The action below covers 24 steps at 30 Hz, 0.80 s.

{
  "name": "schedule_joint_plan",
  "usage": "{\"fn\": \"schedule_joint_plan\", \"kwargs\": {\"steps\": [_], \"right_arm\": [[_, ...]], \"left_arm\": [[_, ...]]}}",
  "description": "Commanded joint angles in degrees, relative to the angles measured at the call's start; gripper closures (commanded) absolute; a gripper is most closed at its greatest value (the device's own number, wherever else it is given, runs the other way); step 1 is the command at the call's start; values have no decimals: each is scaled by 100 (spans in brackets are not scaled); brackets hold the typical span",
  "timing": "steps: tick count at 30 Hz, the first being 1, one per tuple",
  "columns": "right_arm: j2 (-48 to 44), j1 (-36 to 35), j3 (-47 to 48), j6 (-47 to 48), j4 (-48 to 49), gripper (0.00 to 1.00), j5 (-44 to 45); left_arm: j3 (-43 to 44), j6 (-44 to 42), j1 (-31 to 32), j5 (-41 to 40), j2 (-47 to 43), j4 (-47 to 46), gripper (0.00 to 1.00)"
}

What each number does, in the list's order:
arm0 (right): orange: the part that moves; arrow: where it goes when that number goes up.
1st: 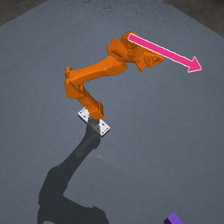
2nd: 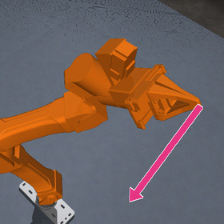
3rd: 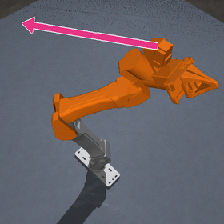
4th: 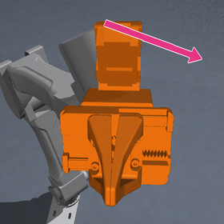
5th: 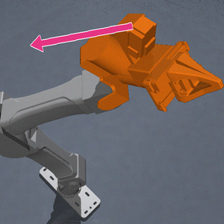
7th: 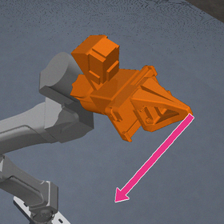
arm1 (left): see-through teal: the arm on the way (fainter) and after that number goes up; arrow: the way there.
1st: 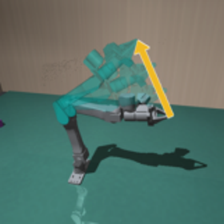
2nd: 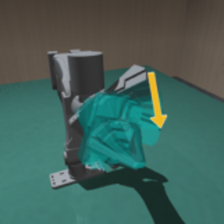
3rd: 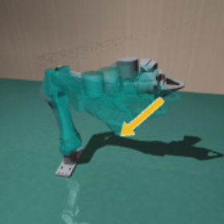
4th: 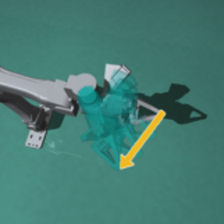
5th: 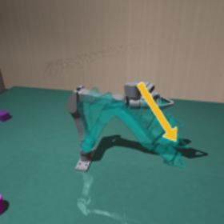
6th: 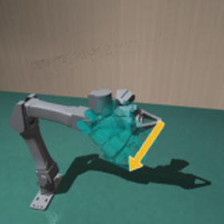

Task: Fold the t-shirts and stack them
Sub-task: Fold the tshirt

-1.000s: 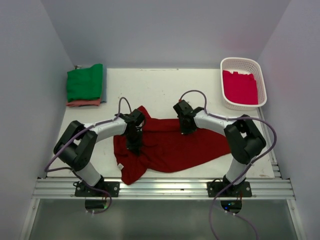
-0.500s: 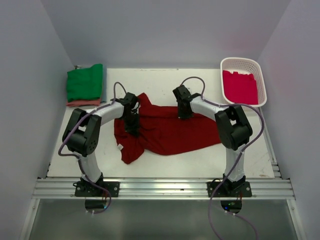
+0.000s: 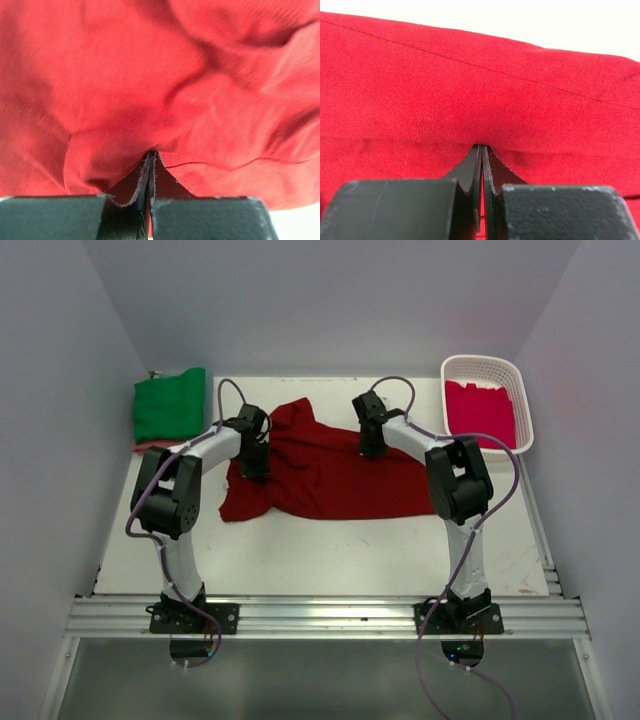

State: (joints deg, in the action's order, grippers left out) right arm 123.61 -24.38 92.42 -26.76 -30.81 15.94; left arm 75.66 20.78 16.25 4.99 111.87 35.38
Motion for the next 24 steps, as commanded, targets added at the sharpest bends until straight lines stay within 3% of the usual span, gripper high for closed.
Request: {"fn": "schedule_joint_plan", "kwargs": {"steps": [1,17,24], "right_arm": [[286,56,-40,101,-242,100,155],[58,65,-347,198,-13,100,84],[-598,65,-881,312,643,100,76]], "left_arm": [[-402,-434,-78,-640,-235,285,100],[-1097,-627,-52,-816,-1712,787,100],[-1052,-470,54,-719,-3405,295,100]]}}
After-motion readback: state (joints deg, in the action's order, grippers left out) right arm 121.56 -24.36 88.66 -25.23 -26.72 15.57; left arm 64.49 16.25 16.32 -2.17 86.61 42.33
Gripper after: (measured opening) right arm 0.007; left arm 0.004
